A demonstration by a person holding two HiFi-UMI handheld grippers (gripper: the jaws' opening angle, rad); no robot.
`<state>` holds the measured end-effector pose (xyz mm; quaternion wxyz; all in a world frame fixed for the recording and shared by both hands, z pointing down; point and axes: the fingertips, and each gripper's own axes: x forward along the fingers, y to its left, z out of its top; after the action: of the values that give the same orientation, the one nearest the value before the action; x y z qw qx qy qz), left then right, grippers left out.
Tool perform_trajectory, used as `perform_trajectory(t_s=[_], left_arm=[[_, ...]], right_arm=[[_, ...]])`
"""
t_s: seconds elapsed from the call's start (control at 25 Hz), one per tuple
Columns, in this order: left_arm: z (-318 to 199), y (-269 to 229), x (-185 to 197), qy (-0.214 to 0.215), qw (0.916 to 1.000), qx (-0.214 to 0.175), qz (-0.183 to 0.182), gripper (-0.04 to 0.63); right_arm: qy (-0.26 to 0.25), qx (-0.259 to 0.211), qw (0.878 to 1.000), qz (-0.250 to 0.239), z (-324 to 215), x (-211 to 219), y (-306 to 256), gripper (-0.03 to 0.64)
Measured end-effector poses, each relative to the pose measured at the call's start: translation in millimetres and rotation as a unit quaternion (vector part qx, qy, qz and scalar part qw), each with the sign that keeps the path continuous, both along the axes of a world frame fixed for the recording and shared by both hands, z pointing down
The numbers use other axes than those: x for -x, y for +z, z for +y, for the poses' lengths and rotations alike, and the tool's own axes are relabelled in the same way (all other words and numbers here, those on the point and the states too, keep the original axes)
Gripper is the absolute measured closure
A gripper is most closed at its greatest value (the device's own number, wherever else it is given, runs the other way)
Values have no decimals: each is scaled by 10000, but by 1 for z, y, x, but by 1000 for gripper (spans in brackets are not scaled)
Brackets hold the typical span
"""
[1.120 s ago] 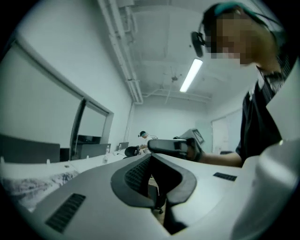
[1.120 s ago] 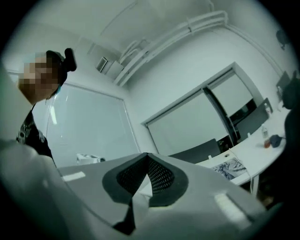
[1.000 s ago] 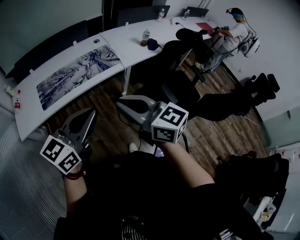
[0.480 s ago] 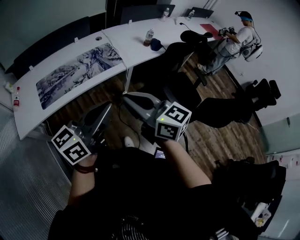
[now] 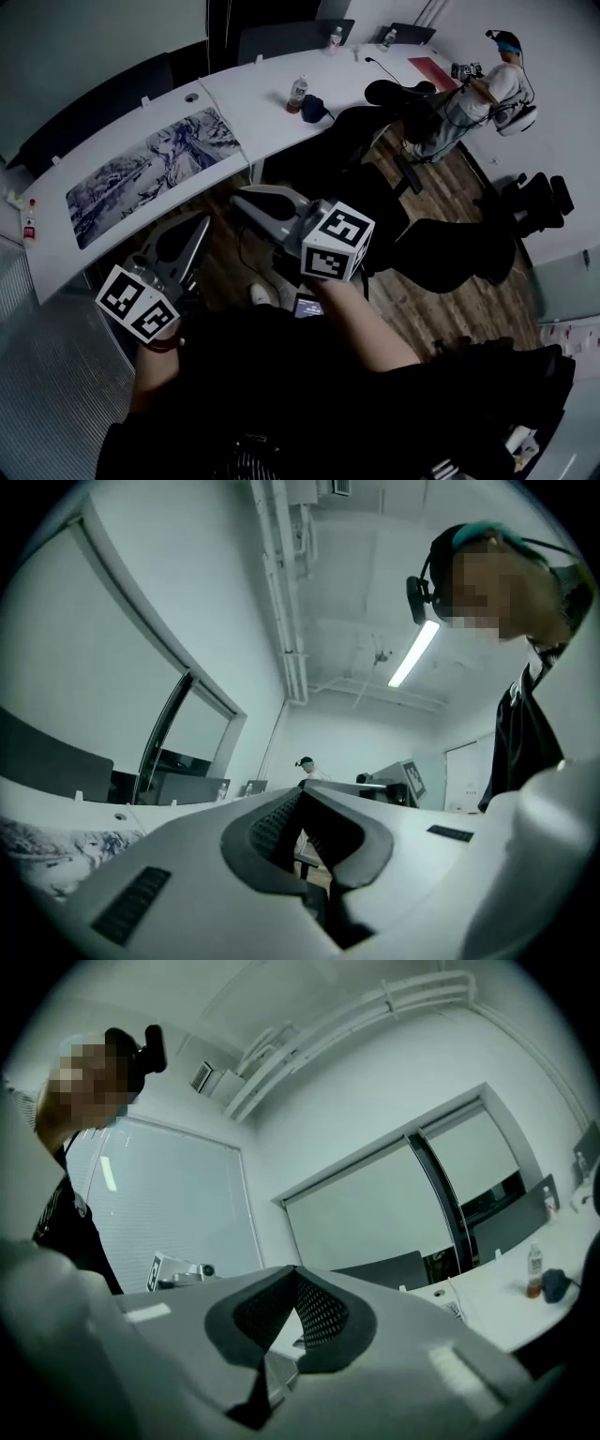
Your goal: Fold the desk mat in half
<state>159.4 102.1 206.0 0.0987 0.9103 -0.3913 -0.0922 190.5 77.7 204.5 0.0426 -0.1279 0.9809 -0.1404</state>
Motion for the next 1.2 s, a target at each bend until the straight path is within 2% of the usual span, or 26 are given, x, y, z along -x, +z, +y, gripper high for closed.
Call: perform_trajectory(t_s=[0.08, 0.24, 0.32, 0.4, 0.48, 0.56, 0.68, 0.8, 0.96, 1.12, 1.2], left_arm=[[-22, 5, -5, -189, 9997, 12, -165, 589], [-74, 0, -10, -554, 9981, 27, -266, 589], [-98, -3, -8, -673, 9962, -139, -535, 589], [-123, -7, 0, -791, 9947, -233, -613, 589], [-135, 4, 6, -903, 9942, 4, -582, 589], [-149, 27, 7, -793, 9945, 289, -625, 588], [-174, 49, 9, -703, 9943, 681, -422, 589], [-193, 49, 13, -919, 9920, 799, -324, 589], [-208, 65, 17, -1003, 9885, 1014, -508, 589], [-226, 72, 34, -1081, 9850, 1322, -238, 589], [-239, 74, 43, -1101, 9839, 1386, -258, 589]], right_arm=[[-147, -69, 9998, 125, -18, -8, 6, 614], [-180, 148, 9997, 122, -76, -32, 15, 614], [-186, 137, 9995, 193, -109, -37, 20, 614], [-278, 146, 9994, 140, -145, -33, 23, 614], [-450, 275, 9986, 69, -160, -28, 34, 614], [-594, 528, 9968, -79, -174, -24, 45, 614], [-744, 795, 9940, -95, -200, -16, 61, 614], [-860, 909, 9921, -80, -215, -12, 71, 614], [-804, 905, 9926, -117, -236, -7, 82, 614], [-738, 1086, 9913, -67, -268, -8, 85, 614], [-616, 1058, 9925, -39, -283, -11, 86, 614]])
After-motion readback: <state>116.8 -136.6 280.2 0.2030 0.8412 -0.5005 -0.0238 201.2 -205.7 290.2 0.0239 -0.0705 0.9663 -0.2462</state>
